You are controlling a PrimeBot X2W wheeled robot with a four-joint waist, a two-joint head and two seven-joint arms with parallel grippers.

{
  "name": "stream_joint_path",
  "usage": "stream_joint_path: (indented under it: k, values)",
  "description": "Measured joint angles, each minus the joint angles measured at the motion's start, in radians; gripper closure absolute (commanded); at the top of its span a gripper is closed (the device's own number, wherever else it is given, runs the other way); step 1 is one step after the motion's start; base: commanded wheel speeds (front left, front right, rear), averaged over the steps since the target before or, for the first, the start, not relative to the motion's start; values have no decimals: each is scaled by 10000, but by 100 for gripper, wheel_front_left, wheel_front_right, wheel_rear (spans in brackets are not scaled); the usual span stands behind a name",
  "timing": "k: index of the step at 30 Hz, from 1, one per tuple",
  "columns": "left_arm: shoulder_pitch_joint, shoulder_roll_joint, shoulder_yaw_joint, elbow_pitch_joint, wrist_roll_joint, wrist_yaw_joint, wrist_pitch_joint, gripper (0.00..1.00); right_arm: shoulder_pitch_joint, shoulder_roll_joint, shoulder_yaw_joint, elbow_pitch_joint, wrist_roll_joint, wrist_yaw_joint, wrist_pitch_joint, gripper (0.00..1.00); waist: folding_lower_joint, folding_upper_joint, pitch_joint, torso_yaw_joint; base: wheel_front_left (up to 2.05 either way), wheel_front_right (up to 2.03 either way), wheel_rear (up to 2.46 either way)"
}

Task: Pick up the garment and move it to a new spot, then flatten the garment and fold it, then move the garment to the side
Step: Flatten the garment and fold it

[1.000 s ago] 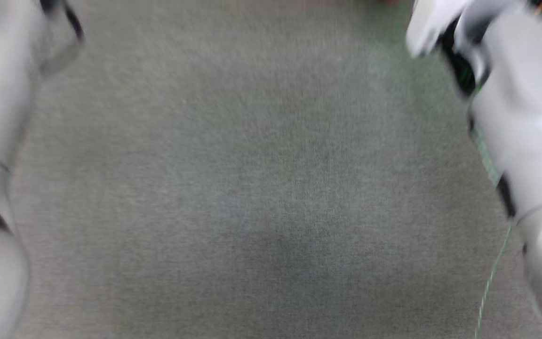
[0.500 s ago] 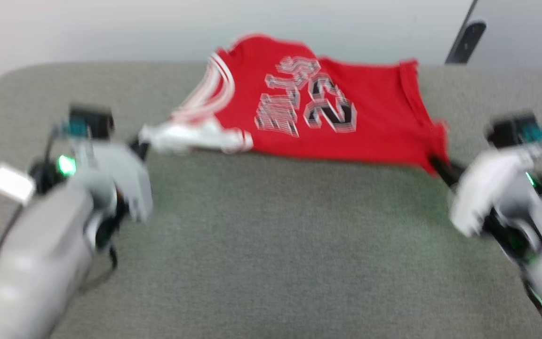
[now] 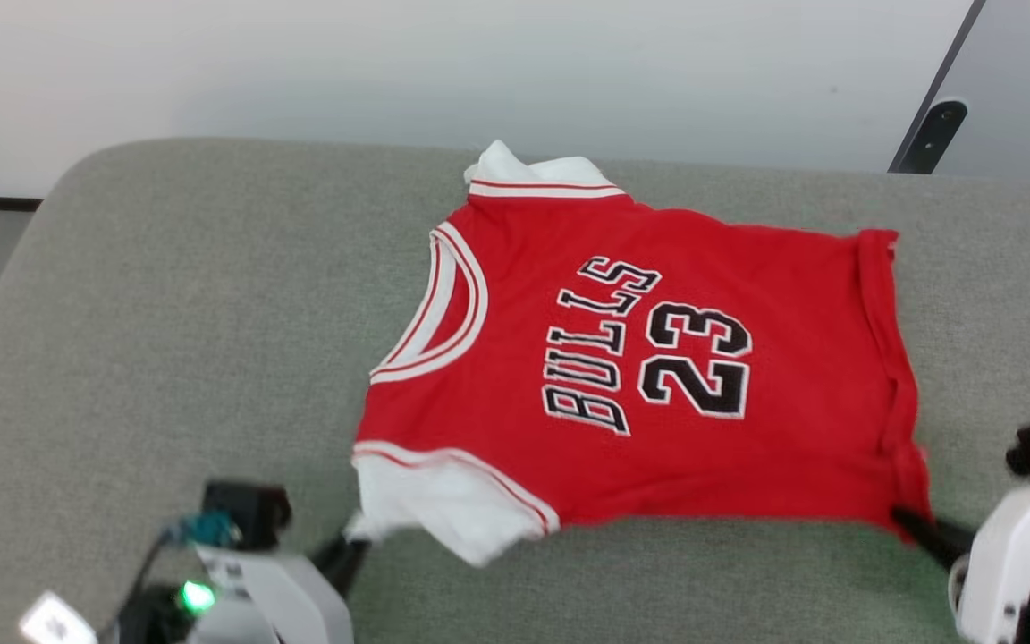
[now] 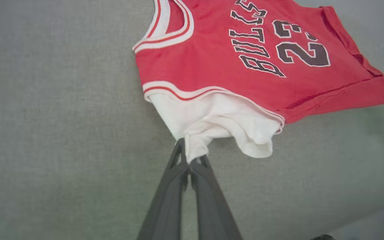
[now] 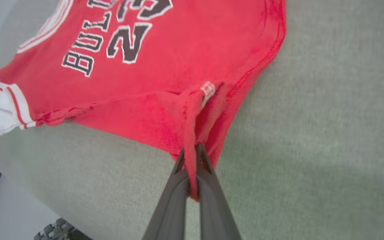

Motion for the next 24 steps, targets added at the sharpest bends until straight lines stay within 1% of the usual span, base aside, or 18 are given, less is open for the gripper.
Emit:
stream_joint_path:
  k: [4,9,12,14,17,19,21,24]
  values:
    - [787,104,-167,-805,-251,600,0,100,921,347,-541,-882,-341,-2,1049,100,0,0,134,-21,0,0,0]
    - [1443,268,-211,-1563,-497,1175,-17,100,1832,692,-1227,-1747,-606,0,2121,100,0,0,353,-78,0,0,0]
    - [1465,732,-236,-1941,-410,1490,213,100,2040,848,-1720,-2104,-894,-2,2581,100,0,0,496,-125,0,0,0]
    - [1319,999,-98,-2151,-376,1576,320,100,1938,941,-2082,-2324,-1187,0,2587,100,0,0,595,-158,0,0,0]
    - [778,1438,88,-2280,-219,1570,652,100,1434,961,-2362,-2324,-1710,0,2577,100,0,0,747,-236,0,0,0]
    - [426,1615,228,-2288,-198,1490,844,100,1024,965,-2380,-2201,-1906,0,2625,100,0,0,854,-300,0,0,0]
    - [1,1741,301,-2240,-96,1325,1095,100,568,968,-2353,-2015,-2084,2,2650,100,0,0,975,-371,0,0,0]
    - [-818,1843,364,-1931,169,876,1555,100,-269,997,-2194,-1593,-2243,2,2654,100,0,0,1182,-476,0,0,0]
